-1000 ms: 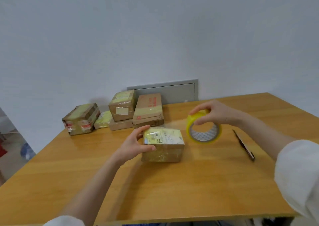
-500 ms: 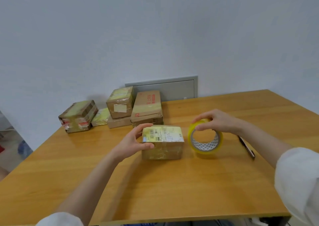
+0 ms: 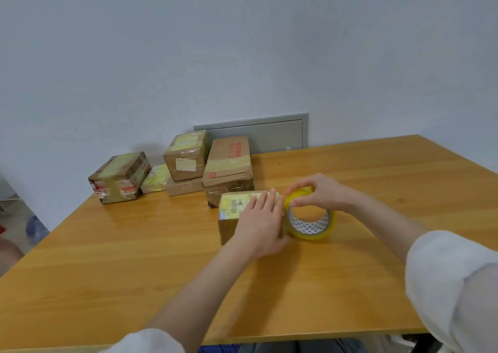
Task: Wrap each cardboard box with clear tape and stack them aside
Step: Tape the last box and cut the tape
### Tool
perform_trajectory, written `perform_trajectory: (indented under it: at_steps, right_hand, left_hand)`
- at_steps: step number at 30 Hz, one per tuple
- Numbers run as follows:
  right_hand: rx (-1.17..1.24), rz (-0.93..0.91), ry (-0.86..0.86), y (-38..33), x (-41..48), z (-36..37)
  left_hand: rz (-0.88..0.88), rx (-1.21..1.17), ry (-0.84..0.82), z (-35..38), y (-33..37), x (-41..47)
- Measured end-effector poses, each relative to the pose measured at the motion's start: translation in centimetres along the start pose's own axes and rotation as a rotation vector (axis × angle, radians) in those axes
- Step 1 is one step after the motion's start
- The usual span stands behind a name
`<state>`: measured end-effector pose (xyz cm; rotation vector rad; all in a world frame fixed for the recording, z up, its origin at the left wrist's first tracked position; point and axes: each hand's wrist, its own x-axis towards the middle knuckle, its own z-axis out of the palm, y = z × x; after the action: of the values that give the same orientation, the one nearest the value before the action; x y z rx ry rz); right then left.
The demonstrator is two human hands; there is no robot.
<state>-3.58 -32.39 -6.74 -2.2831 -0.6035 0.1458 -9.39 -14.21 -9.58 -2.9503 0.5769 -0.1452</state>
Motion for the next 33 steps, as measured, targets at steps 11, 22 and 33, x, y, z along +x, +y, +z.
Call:
perform_trajectory:
  at_steps: [11,22,33]
  right_hand:
    - [0.006,0.013,0.051,0.3,-0.4,0.7]
    - [0.577,-0.082,0.249,-3.3,-2.1,-4.9]
    - [0.252,-0.084,0.132,-3.7,-1.1,-6.6]
  left_hand:
    - [-0.111,-0.1,-0.2,-3.5,-1.5,2.9]
    - [-0.181,-1.209,0.091,-4.2,-4.8,1.8]
    - [-0.157,-1.417,0.12,-2.0,-7.5,-0.6]
